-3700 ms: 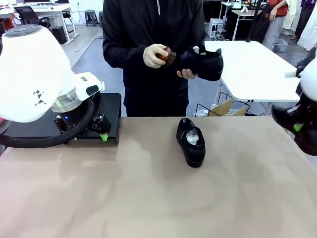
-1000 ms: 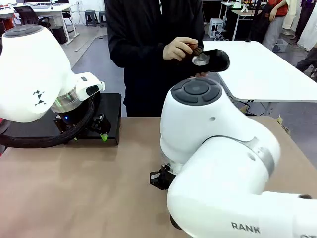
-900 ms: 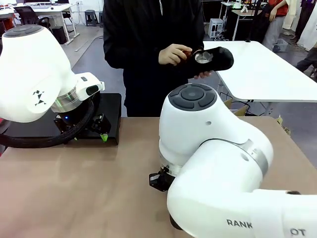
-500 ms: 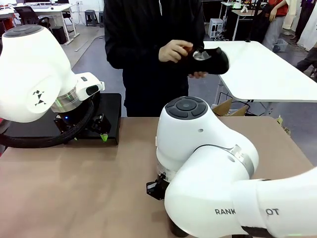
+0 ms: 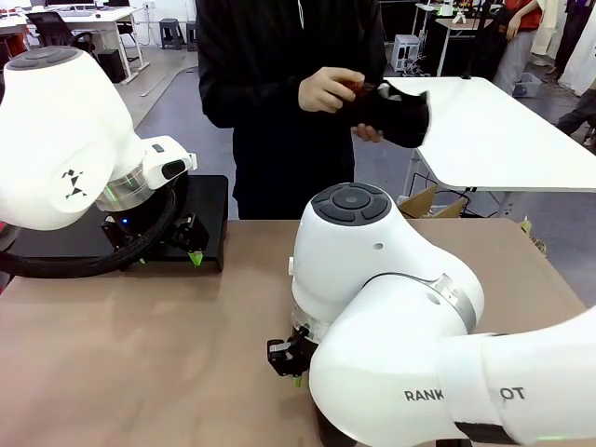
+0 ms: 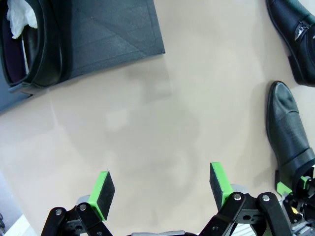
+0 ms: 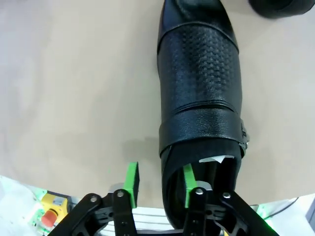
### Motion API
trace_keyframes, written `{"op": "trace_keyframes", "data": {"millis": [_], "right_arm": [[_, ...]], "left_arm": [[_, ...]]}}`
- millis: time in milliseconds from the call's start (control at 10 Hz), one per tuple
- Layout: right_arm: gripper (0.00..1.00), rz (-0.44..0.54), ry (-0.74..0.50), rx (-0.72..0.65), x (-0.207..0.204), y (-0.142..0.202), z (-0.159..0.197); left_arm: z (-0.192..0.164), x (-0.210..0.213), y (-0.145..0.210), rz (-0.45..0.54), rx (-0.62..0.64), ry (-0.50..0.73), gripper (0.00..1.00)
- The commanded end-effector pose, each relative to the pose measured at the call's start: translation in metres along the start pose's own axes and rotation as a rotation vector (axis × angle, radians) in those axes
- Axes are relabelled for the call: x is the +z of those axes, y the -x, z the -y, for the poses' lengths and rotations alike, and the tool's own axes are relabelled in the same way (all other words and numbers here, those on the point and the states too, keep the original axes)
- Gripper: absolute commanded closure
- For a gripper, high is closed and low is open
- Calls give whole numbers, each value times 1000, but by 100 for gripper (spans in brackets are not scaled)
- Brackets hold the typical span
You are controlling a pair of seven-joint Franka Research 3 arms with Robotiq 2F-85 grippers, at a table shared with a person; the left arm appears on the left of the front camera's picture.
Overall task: Organize the shoes by placing them on the stand.
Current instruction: Pick up one Shoe and place it in the middle of the table, then place the Shoe from the middle of the table onto the Shoes Stand.
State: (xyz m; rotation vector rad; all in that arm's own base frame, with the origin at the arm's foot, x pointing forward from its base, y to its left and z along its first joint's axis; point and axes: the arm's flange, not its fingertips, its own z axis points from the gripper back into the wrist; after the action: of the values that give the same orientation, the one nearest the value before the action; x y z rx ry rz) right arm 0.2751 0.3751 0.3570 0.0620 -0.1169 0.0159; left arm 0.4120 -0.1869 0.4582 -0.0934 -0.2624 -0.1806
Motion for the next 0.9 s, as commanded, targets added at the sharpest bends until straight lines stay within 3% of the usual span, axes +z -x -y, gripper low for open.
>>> {"op": "trace_keyframes", "data": {"millis": [0, 200, 300, 400, 800], "right_arm": [[0, 28, -45, 12, 19, 5, 9], [0, -31, -74, 29, 40, 12, 16], [0, -91, -24, 79, 45, 13, 21], [0, 16, -50, 1, 30, 4, 1], [0, 16, -50, 1, 30, 4, 1]], "left_arm": [[-1, 1, 1, 5, 14, -10, 0], [-1, 1, 1, 5, 14, -10, 0], [-1, 1, 1, 5, 14, -10, 0], [-1, 1, 1, 5, 14, -10, 0], [-1, 1, 1, 5, 14, -10, 0]]}}
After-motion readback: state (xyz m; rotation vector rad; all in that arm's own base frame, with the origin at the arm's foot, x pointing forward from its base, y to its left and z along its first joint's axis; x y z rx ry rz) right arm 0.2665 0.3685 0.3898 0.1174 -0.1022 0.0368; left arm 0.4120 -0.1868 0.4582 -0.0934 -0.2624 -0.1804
